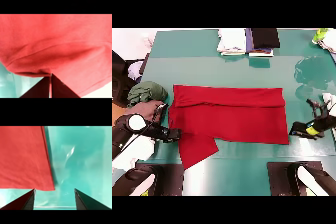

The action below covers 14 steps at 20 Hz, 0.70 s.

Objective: Fold the shirts.

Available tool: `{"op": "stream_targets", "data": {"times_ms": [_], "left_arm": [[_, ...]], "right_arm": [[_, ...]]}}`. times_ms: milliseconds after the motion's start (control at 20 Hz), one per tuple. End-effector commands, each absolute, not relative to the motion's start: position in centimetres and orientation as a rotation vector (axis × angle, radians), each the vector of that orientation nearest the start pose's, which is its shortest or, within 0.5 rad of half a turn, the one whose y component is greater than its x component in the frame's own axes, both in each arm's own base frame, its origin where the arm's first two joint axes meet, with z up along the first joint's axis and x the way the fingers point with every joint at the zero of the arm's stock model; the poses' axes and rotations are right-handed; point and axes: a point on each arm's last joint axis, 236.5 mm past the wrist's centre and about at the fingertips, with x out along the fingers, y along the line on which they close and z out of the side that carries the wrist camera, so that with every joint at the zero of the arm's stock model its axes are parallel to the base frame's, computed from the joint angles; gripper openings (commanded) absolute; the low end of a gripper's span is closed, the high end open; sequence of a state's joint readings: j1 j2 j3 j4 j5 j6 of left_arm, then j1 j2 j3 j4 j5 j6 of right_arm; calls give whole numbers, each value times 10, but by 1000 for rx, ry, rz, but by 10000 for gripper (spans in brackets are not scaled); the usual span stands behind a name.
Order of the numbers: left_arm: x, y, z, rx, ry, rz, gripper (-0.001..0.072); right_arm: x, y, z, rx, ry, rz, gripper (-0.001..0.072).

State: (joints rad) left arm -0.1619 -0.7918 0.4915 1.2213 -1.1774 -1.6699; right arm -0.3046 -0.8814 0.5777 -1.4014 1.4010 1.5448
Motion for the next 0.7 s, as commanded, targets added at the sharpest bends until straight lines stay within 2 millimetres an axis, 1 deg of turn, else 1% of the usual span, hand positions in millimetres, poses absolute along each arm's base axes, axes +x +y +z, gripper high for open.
{"op": "stream_targets", "data": {"times_ms": [0, 50, 150, 350, 400, 450, 550, 600, 650], "left_arm": [[186, -106, -59, -305, 1502, -222, 27], [186, -106, -59, -305, 1503, -222, 27], [186, -106, -59, -305, 1503, -222, 27], [185, -106, -58, -306, 1504, -222, 27], [185, -106, -59, -305, 1505, -222, 27], [185, -106, -58, -306, 1505, -223, 27], [185, -106, -59, -303, 1507, -224, 27], [184, -106, -59, -288, 1508, -236, 27], [182, -105, -59, -272, 1514, -248, 27]], "right_arm": [[156, 13, -83, 523, 1661, -70, 499], [160, 16, -85, 542, 1644, -66, 490], [163, 16, -85, 544, 1629, -69, 485], [159, 17, -92, 547, 1674, -68, 483], [157, 20, -95, 537, 1698, -56, 479], [155, 25, -99, 514, 1721, -37, 453], [156, 36, -105, 443, 1743, 12, 437], [157, 39, -107, 405, 1748, 15, 430], [154, 37, -108, 352, 1758, 4, 305]]}}
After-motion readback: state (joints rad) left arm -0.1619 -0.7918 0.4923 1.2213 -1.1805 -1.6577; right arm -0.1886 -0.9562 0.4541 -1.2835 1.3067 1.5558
